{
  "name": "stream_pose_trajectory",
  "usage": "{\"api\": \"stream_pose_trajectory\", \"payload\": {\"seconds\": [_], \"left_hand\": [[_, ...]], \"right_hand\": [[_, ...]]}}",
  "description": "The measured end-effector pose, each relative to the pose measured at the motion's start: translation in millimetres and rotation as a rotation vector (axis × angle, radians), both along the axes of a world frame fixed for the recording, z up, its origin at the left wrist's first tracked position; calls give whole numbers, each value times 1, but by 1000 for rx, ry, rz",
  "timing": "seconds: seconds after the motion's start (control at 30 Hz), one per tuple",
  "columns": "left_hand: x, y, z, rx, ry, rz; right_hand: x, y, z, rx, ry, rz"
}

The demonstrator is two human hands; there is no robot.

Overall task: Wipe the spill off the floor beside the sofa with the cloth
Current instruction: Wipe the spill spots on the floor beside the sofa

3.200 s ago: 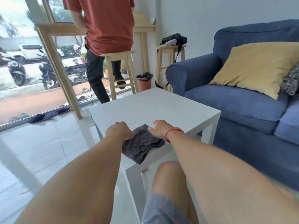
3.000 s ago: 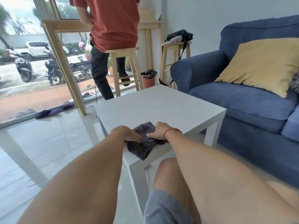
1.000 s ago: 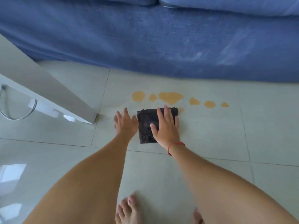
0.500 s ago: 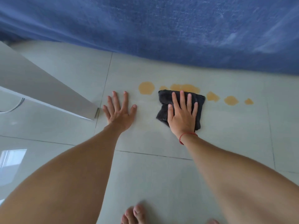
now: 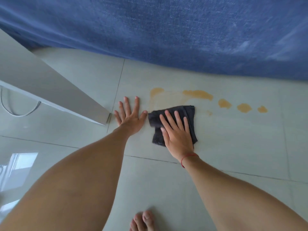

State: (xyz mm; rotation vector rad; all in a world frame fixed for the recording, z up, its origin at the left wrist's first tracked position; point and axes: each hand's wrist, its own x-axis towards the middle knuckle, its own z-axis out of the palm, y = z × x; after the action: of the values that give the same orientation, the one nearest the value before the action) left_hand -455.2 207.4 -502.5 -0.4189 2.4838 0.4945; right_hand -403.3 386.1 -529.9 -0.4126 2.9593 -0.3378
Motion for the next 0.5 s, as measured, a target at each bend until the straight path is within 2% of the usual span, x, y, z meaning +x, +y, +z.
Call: {"api": "stream_pose_trajectory", "payload": {"seconds": [0.07,0.2,0.37,0.5], "left_hand": [[0,-1,1,18,-15,5],[1,-1,1,38,-9,24],[0,0,-3,2,5,-1],[1,-1,-4,-1,2,-12]], "right_hand": [[11,30,1,20,-20,-9],[4,65,3,12,-62,-187],[-42,26,0,-13,-31,-515],[-71,-21,-2,-42,-38,-502]]}}
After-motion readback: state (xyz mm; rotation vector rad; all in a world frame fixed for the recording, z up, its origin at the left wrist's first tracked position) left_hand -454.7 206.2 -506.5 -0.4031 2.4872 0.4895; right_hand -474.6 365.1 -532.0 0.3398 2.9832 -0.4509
